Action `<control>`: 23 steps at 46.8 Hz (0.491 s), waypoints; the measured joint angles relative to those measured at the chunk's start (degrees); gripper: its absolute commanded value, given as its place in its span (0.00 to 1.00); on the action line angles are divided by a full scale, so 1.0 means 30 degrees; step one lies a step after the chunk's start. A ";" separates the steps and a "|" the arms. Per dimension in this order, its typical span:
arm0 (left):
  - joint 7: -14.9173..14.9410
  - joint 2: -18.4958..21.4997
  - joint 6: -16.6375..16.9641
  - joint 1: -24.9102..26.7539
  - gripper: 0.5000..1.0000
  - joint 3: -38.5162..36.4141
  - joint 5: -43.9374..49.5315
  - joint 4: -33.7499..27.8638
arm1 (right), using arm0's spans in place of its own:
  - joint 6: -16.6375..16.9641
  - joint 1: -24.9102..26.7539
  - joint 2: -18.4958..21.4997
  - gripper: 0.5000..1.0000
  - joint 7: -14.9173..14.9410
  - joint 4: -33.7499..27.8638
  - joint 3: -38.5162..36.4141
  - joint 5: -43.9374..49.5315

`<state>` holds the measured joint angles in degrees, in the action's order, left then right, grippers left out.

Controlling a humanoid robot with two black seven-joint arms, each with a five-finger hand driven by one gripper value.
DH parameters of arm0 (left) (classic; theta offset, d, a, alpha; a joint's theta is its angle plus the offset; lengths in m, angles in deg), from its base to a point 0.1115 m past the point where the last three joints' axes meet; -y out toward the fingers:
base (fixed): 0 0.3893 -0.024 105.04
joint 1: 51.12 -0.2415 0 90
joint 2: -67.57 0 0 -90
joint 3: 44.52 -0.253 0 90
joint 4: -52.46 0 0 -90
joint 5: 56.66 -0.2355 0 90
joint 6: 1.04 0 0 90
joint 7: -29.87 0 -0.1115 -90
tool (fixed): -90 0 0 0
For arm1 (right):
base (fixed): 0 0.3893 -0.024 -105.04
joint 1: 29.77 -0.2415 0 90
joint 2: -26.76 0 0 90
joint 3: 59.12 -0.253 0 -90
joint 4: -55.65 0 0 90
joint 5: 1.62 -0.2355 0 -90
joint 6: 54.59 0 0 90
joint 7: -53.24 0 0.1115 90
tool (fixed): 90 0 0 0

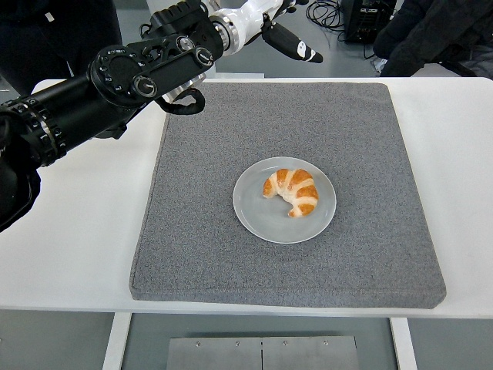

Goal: Place the bread on the plate

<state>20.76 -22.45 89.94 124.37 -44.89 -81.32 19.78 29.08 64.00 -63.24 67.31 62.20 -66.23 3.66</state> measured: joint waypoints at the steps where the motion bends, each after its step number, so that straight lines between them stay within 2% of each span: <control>1: -0.0164 0.0007 0.0000 -0.0152 0.99 0.0225 0.0117 0.0165 | 0.0000 -0.0001 0.0000 1.00 -0.0002 0.0000 0.0000 0.0000; 7: -0.0844 0.0004 -0.0131 -0.1139 0.99 0.2011 0.1099 0.1373 | 0.0000 0.0010 0.0000 1.00 -0.0003 -0.0008 -0.0001 0.0000; 23: -0.0928 0.0004 -0.0779 -0.2953 0.99 0.3907 0.4769 0.4071 | 0.0000 0.0000 0.0000 1.00 -0.0002 0.0001 0.0000 0.0000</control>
<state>17.98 -22.44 87.60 115.51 -33.17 -67.02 31.99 29.08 64.00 -63.24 67.30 62.20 -66.23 3.66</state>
